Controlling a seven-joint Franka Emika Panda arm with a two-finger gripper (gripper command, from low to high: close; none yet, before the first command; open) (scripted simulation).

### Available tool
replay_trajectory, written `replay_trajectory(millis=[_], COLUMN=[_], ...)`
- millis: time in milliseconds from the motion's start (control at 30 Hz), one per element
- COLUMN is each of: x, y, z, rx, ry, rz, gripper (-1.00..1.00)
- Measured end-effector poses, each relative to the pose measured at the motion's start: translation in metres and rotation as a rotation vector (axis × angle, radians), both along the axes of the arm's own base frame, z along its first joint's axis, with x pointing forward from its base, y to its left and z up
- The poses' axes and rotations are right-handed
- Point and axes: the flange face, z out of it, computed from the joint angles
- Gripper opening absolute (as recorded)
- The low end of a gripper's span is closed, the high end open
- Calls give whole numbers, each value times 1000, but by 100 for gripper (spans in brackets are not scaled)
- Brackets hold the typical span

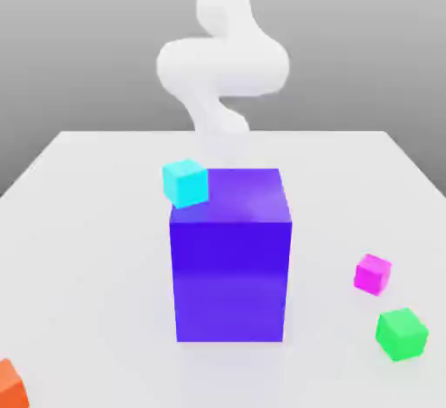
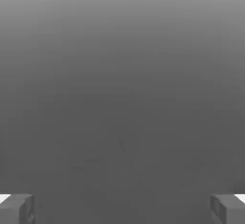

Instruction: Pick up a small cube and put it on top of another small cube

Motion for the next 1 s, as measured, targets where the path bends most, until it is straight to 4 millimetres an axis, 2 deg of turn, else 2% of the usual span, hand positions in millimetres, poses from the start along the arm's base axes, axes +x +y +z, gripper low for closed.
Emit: replay_trajectory(millis=[67, 133, 200, 300, 367, 433, 533, 600, 667, 700, 1000], x=[21, 33, 37, 29, 14, -9, -54, -95, -125, -129, -133], y=[34, 67, 98, 141, 167, 191, 217, 234, 238, 238, 236], z=[-49, -99, -149, -224, -274, -325, -392, -430, -461, -470, -532], rx=[-38, -74, -108, -158, -190, -223, -266, -297, -315, -314, -313], ry=[71, 139, 205, 303, 369, 438, 537, 598, 649, 659, 672], rz=[69, 138, 210, 321, 401, 486, 611, 715, 781, 787, 789], gripper=[0, 0, 0, 0, 0, 0, 0, 0, 0, 0, 0])
